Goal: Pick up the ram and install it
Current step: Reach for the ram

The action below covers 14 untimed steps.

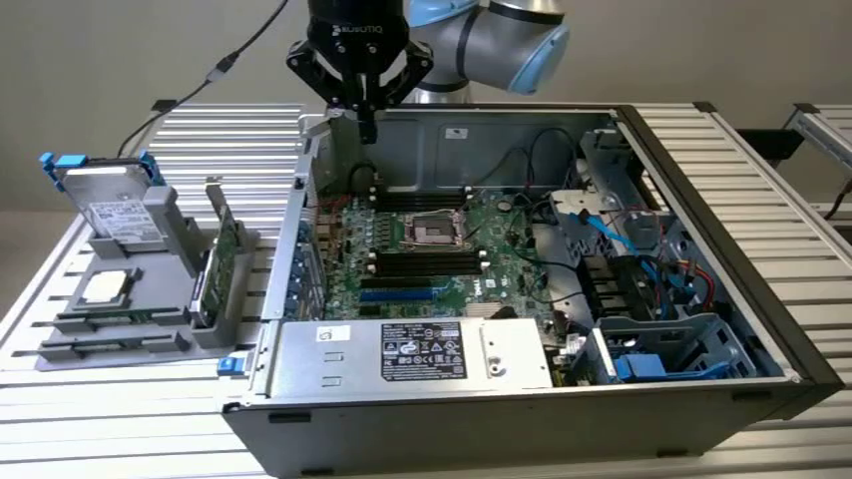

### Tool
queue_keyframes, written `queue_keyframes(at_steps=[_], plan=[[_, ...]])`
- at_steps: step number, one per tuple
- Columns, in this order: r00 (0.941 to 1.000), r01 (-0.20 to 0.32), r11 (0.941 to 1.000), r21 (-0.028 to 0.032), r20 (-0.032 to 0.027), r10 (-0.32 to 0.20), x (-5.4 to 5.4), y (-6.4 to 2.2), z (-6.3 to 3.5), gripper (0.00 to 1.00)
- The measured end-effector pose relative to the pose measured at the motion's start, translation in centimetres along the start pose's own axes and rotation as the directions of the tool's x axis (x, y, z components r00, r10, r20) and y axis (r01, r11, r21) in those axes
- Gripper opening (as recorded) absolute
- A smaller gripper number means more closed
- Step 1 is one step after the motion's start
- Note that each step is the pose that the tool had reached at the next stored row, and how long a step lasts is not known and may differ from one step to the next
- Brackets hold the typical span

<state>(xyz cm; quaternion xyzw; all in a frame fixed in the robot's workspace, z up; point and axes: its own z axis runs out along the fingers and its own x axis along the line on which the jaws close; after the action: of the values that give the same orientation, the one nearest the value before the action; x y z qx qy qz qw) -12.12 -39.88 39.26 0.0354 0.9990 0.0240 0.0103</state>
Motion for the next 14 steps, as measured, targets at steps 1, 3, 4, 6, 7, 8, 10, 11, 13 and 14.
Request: queue_keyframes(at_steps=[1, 3, 4, 6, 7, 8, 10, 11, 13, 14], plan=[[1.0, 0.0, 1.0, 0.0001, -0.0001, 0.0, 0.1, -0.01, -0.01, 0.1], [1.0, 0.0, 1.0, 0.0001, 0.0, 0.0, 1.0, -0.07, -0.03, 0.1], [1.0, 0.0, 1.0, 0.0001, 0.0, 0.0, 1.4, -0.1, -0.03, 0.1], [1.0, 0.0, 1.0, 0.0, 0.0001, 0.0, 2.3, -0.17, -0.05, 0.1], [1.0, 0.0, 1.0, 0.0, 0.0, 0.0, 2.8, -0.2, -0.06, 0.1], [1.0, 0.0, 1.0, 0.0, 0.0, 0.0, 3.2, -0.23, -0.07, 0.1], [1.0, 0.0, 1.0, 0.0001, 0.0, 0.0, 4.1, -0.29, -0.09, 0.1], [1.0, 0.0, 1.0, 0.0, 0.0, 0.0, 4.6, -0.32, -0.1, 0.1], [1.0, 0.0, 1.0, 0.0, 0.0, 0.0, 5.5, -0.39, -0.12, 0.1], [1.0, 0.0, 1.0, 0.0, 0.0001, 0.0, 6.0, -0.42, -0.12, 0.1]])
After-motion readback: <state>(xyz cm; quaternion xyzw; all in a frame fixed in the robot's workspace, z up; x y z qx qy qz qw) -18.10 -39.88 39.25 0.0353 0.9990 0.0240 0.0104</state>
